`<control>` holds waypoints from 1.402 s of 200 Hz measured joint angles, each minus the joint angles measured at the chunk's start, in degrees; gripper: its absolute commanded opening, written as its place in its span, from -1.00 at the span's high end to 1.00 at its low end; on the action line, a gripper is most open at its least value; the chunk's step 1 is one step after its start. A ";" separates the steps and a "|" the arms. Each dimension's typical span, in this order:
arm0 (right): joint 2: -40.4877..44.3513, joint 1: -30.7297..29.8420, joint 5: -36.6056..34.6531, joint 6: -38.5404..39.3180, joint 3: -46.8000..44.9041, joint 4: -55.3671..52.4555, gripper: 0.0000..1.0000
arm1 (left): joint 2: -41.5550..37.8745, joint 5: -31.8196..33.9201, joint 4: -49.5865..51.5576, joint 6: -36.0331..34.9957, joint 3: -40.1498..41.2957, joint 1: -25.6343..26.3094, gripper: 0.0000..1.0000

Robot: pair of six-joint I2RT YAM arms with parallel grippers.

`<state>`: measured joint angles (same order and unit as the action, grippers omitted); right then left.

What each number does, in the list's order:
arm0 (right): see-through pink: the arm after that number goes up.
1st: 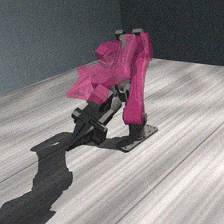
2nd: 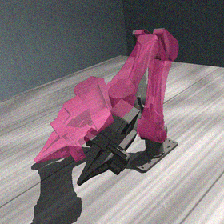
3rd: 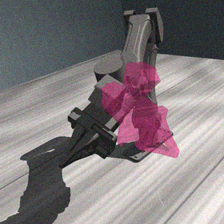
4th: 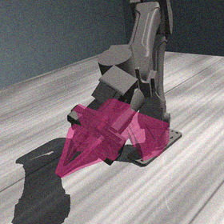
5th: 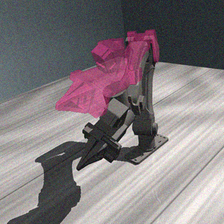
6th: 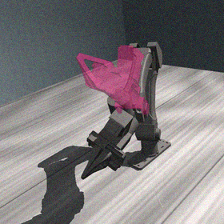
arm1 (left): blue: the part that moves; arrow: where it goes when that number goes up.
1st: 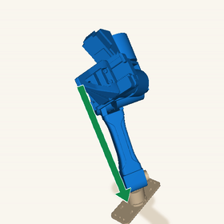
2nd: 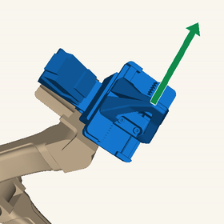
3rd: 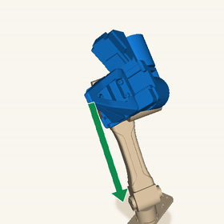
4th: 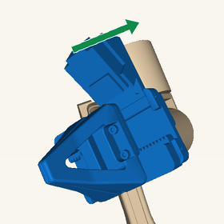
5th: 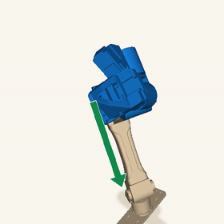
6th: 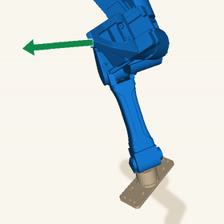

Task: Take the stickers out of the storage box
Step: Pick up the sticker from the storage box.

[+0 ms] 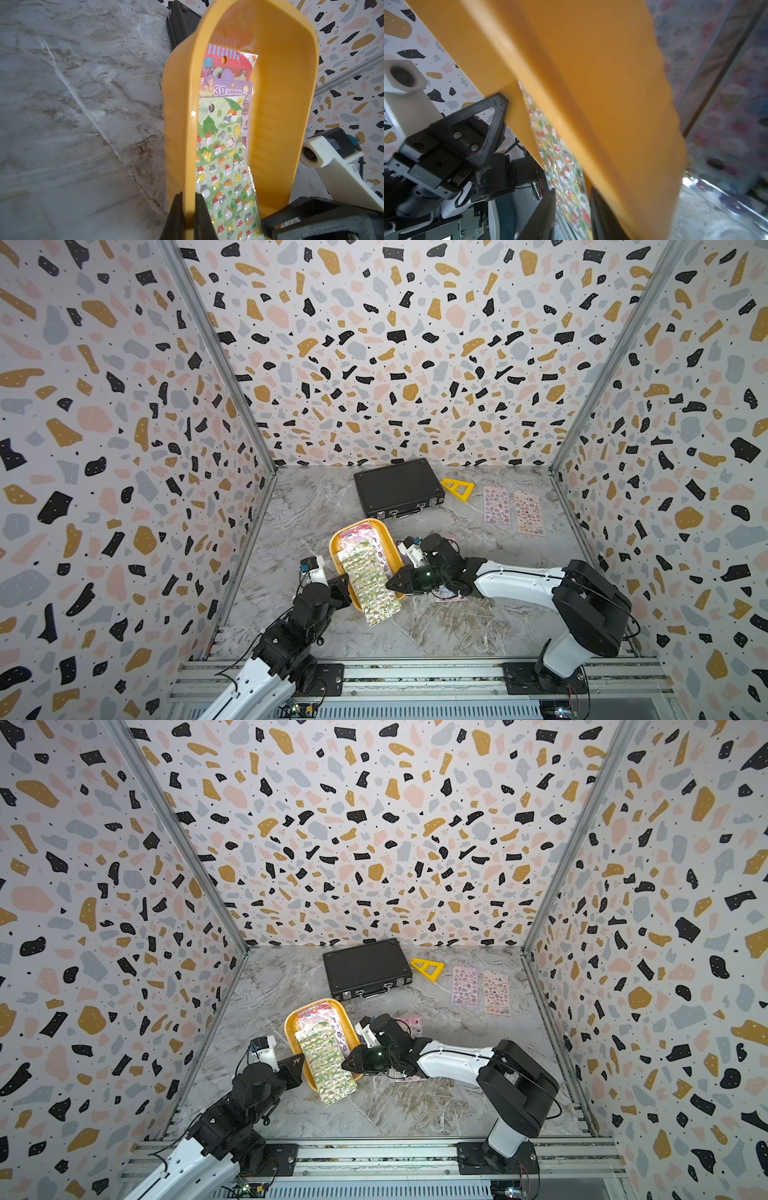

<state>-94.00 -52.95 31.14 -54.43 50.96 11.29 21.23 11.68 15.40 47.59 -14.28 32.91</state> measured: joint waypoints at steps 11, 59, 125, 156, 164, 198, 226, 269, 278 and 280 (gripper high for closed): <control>-0.35 -0.17 0.24 0.00 0.00 -0.04 0.31 | -0.02 -0.02 0.00 0.00 0.00 0.00 1.00; -1.36 -0.15 -1.18 0.61 0.83 -2.78 0.22 | 0.07 0.35 0.07 0.04 0.00 -0.02 1.00; -5.46 -0.39 -3.54 2.01 5.22 -6.23 0.26 | 1.55 1.07 0.79 1.99 0.00 -0.09 1.00; -7.67 -0.74 -3.76 2.67 7.41 -8.20 0.33 | 3.69 1.81 4.50 5.40 -1.11 -0.09 1.00; -8.04 -0.74 -3.80 2.91 8.00 -8.50 0.33 | 4.50 2.16 5.66 6.19 -1.99 -0.09 1.00; -8.68 -0.74 -3.72 3.80 10.16 -10.43 0.33 | 7.48 3.04 9.11 8.66 -6.05 -0.09 1.00; -8.70 -0.74 -2.84 4.37 10.51 -10.56 0.33 | 8.66 3.74 11.04 9.97 -8.20 -0.09 1.00; -8.70 -0.74 -0.35 4.11 10.49 -9.73 0.35 | 12.28 4.15 13.40 10.36 -11.96 -0.09 1.00; -8.70 -0.72 0.26 3.89 10.49 -9.18 0.36 | 13.05 4.15 13.55 10.40 -12.48 -0.09 1.00; -8.70 -0.70 0.42 3.85 10.49 -9.07 0.36 | 13.25 4.15 13.62 10.40 -12.61 -0.09 1.00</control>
<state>-102.69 -53.65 31.55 -50.59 61.45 2.22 34.48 15.84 29.02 58.00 -26.89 32.82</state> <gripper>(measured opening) 0.323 0.083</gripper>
